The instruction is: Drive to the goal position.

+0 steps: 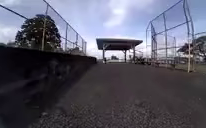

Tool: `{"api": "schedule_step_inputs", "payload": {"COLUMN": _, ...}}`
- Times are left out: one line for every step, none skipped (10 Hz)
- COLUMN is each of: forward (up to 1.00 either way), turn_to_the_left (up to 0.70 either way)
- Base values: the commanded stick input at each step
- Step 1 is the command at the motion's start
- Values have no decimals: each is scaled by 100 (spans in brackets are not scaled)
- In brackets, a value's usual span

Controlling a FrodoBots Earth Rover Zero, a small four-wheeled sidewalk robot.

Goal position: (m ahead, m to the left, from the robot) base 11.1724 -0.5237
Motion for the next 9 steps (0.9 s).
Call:
{"api": "schedule_step_inputs", "payload": {"forward": 85, "turn_to_the_left": 0}}
{"api": "schedule_step_inputs", "payload": {"forward": 85, "turn_to_the_left": 0}}
{"api": "schedule_step_inputs", "payload": {"forward": 85, "turn_to_the_left": 0}}
{"api": "schedule_step_inputs", "payload": {"forward": 85, "turn_to_the_left": 0}}
{"api": "schedule_step_inputs", "payload": {"forward": 85, "turn_to_the_left": 0}}
{"api": "schedule_step_inputs", "payload": {"forward": 85, "turn_to_the_left": 0}}
{"api": "schedule_step_inputs", "payload": {"forward": 85, "turn_to_the_left": 0}}
{"api": "schedule_step_inputs", "payload": {"forward": 85, "turn_to_the_left": 0}}
{"api": "schedule_step_inputs", "payload": {"forward": 85, "turn_to_the_left": 0}}
